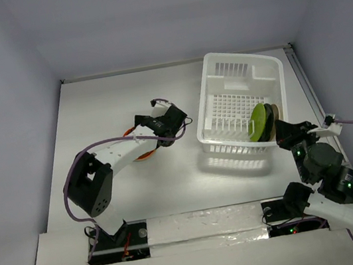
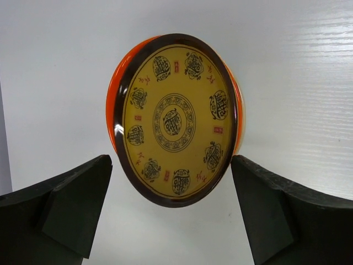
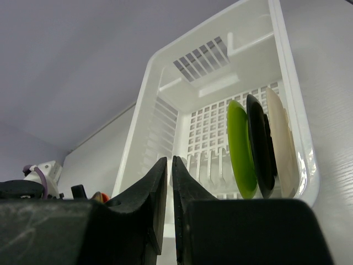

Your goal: Unload the plates from the dish rack

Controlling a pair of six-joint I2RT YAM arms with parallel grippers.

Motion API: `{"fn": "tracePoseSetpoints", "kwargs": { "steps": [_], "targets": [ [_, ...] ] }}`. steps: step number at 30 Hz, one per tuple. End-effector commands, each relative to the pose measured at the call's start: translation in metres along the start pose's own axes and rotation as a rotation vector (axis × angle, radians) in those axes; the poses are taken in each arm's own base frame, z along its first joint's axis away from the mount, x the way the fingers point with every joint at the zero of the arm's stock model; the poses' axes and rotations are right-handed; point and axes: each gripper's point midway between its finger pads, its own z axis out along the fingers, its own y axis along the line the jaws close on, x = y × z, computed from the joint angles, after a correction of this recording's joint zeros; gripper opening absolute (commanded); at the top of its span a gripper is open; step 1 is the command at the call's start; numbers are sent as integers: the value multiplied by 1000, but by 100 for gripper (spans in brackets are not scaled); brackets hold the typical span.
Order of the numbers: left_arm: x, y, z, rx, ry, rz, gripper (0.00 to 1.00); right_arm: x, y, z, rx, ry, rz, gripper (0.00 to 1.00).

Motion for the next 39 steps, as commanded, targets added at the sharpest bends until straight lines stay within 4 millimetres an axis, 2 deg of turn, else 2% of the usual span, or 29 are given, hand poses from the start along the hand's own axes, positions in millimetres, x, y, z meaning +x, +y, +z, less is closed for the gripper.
{"fn": "tracePoseSetpoints", "kwargs": {
  "steps": [1,4,10,14,15,17,18,20,21,22,23,24,26,27,28,30,31,33,34,35,36,37,39],
  "targets": [
    [-23,6,-15,27,-54,-81,91,-4,5,1,-7,-13,10,14],
    [-31,7,-23,57,-79,-109,94,-4,5,1,-7,-13,10,14],
    [-26,6,-23,84,-56,-119,95,-1,5,3,-1,-7,-3,14],
    [-47,10,-46,183,-132,-230,91,7,9,7,-1,15,-36,11],
    [-57,17,-61,227,-172,-280,86,12,10,9,11,29,-62,9],
    [-68,21,-77,296,-231,-346,76,15,13,12,19,40,-83,8],
    [-76,30,-97,363,-281,-397,65,19,13,13,25,50,-99,6],
    [-79,35,-112,439,-340,-447,51,27,17,18,37,74,-137,5],
    [-84,46,-132,504,-392,-489,44,31,19,19,34,94,-152,4],
    [-84,50,-139,532,-414,-515,32,34,21,19,33,108,-153,4],
    [-79,54,-142,548,-424,-531,27,36,25,21,34,125,-164,4],
    [-79,65,-156,588,-461,-566,18,41,29,20,22,152,-168,4],
    [-69,70,-160,613,-468,-590,11,46,35,21,14,183,-190,3],
    [-67,79,-170,637,-496,-616,6,44,38,21,17,196,-203,4],
    [-64,84,-172,639,-505,-625,3,43,39,21,30,205,-217,4],
    [-55,96,-177,643,-522,-651,0,56,32,22,84,272,-326,5],
    [-50,101,-176,631,-520,-656,0,41,44,24,78,273,-324,5],
    [-43,118,-181,618,-555,-704,0,44,56,20,35,345,-377,9],
    [-41,123,-182,613,-566,-718,0,30,67,20,11,333,-385,12],
    [-35,126,-179,604,-568,-725,0,25,68,22,19,331,-395,16],
    [-32,137,-186,615,-601,-757,0,20,61,23,59,329,-426,20],
    [-28,138,-186,620,-606,-761,0,14,57,32,113,317,-446,23],
    [-25,147,-195,651,-644,-784,0,18,46,38,163,357,-494,30]
  ]
}}
